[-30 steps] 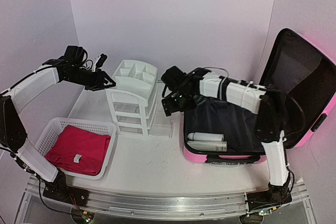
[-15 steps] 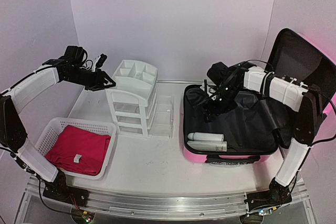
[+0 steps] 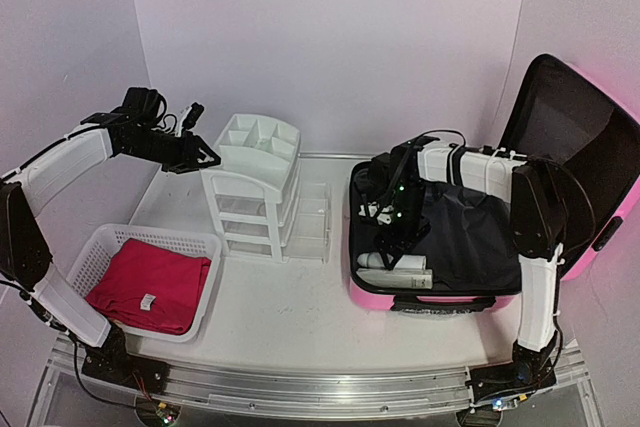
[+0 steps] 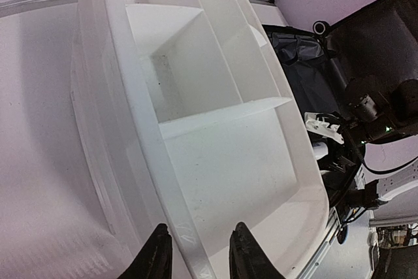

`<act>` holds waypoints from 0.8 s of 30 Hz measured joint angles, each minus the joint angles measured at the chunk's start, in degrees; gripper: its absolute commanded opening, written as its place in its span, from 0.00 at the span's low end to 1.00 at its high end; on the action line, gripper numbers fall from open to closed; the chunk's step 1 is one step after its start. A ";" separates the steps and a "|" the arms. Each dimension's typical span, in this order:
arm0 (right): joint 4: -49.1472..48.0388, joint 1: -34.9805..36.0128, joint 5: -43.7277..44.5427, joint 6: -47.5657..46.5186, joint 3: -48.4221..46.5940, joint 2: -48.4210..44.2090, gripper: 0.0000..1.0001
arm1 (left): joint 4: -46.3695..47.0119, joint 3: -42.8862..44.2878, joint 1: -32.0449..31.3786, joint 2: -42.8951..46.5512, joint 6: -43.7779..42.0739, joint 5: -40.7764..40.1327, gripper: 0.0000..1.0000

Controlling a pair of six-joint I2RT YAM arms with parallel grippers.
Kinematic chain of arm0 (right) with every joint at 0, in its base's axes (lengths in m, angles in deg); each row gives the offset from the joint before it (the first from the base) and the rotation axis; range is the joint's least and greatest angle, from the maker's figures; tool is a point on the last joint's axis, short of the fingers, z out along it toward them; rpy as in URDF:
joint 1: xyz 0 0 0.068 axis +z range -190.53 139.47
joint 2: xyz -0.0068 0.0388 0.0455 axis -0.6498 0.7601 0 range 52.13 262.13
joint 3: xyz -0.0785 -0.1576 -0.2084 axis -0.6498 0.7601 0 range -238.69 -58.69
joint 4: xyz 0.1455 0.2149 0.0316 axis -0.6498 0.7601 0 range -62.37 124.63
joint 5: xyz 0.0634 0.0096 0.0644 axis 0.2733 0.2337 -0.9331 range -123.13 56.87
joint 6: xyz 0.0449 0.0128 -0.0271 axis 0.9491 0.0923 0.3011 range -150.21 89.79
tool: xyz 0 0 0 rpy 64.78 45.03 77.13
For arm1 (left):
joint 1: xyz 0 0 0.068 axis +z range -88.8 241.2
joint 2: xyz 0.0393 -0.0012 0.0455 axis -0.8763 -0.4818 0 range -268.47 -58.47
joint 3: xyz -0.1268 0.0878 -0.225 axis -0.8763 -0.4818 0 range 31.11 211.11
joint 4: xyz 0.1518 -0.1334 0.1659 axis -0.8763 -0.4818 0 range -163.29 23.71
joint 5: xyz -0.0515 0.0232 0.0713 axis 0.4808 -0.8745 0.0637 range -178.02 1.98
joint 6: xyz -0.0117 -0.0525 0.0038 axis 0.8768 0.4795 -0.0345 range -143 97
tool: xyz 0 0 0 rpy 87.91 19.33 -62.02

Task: Open, take out, and arrange the luggage

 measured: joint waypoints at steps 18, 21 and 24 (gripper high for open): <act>-3.89 0.00 5.57 -0.55 4.02 -2.45 0.38 | 0.00 0.00 0.04 -0.02 -0.02 0.15 0.31; -6.12 0.00 6.45 0.31 6.03 -5.99 0.30 | -0.02 0.00 0.04 -0.02 -0.02 0.24 0.31; -8.55 0.00 7.82 1.51 7.43 -9.55 0.28 | 0.00 -0.02 0.04 -0.02 -0.02 0.24 0.31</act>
